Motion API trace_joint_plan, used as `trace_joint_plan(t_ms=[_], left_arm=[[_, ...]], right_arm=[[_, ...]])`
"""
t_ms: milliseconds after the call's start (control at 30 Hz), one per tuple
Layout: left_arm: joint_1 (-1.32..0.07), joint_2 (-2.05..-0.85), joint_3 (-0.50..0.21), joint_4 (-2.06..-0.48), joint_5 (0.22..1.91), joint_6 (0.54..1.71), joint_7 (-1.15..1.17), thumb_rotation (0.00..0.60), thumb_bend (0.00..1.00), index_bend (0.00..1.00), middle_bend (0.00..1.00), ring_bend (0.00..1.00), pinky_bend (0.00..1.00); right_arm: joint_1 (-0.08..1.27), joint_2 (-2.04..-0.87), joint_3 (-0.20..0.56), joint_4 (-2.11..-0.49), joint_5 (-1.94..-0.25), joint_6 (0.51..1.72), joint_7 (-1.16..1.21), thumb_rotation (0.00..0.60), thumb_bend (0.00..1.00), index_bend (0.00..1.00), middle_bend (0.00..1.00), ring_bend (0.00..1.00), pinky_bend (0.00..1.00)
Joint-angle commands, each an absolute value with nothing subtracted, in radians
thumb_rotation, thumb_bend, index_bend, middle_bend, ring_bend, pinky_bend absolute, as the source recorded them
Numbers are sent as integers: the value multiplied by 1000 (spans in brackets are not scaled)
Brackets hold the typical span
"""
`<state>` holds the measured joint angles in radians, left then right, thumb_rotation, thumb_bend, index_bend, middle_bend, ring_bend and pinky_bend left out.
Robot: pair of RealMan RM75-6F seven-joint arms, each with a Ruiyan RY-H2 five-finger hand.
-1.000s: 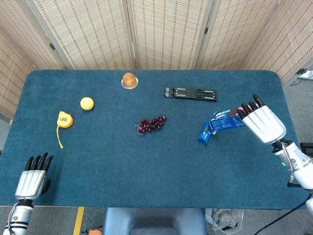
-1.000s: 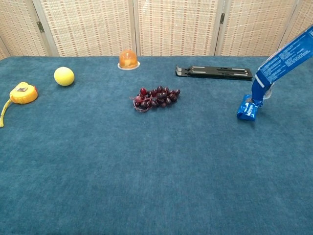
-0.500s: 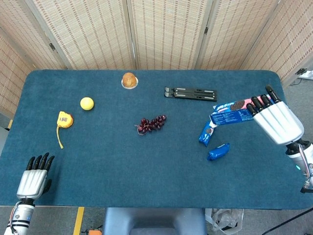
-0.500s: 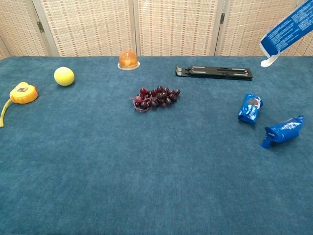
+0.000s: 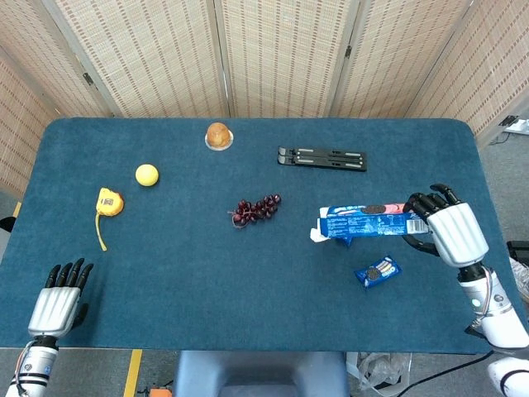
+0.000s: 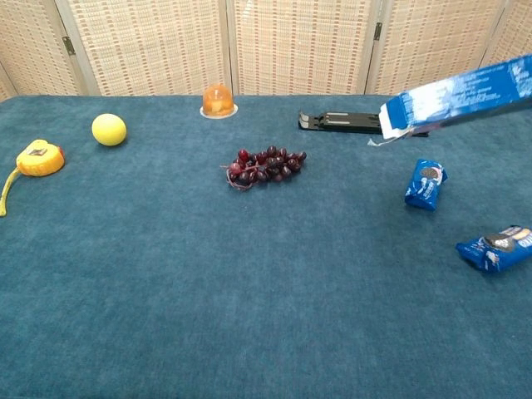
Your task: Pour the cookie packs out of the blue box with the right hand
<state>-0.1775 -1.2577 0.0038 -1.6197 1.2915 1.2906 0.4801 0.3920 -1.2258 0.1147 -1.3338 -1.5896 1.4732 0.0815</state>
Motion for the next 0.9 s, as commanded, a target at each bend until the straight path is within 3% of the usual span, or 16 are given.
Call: trace_joint_plan(t_ms=[33, 133, 267, 333, 433, 567, 700, 900], left_arm=[[-177, -1255, 3, -1620, 1294, 1294, 472, 600, 468, 0, 0, 16, 3], [-177, -1251, 3, -1622, 1295, 1294, 464, 600, 468, 0, 0, 16, 3], [-178, -1252, 5, -1622, 1295, 1292, 468, 600, 468, 0, 0, 16, 3], [-179, -1252, 6, -1623, 1292, 1291, 470, 600, 468, 0, 0, 16, 3], [-179, -1251, 6, -1624, 1292, 1292, 470, 600, 468, 0, 0, 16, 3], [-178, -1247, 9, -1630, 1300, 1294, 462, 600, 468, 0, 0, 16, 3], [-175, -1241, 16, -1638, 1317, 1301, 454, 600, 468, 0, 0, 16, 3], [-170, -1228, 26, -1647, 1348, 1313, 430, 600, 468, 0, 0, 16, 3]], right_arm=[[357, -1410, 89, -1106, -1534, 1460, 273, 600, 217, 536, 409, 445, 246], [363, -1433, 58, -1032, -1536, 1391, 306, 600, 218, 433, 291, 367, 196], [379, -1384, 22, -1051, -1540, 1291, 300, 600, 218, 88, 38, 161, 44], [384, -1348, 15, -1085, -1535, 1257, 271, 600, 218, 1, 0, 72, 0], [390, -1274, 0, -1173, -1519, 1192, 229, 600, 218, 0, 0, 9, 0], [365, -1179, -13, -1311, -1499, 1181, 210, 600, 218, 0, 0, 0, 0], [288, -1087, -14, -1472, -1460, 1276, 88, 600, 218, 0, 0, 0, 0], [146, -1051, -38, -1638, -1456, 1471, -36, 600, 218, 0, 0, 0, 0]])
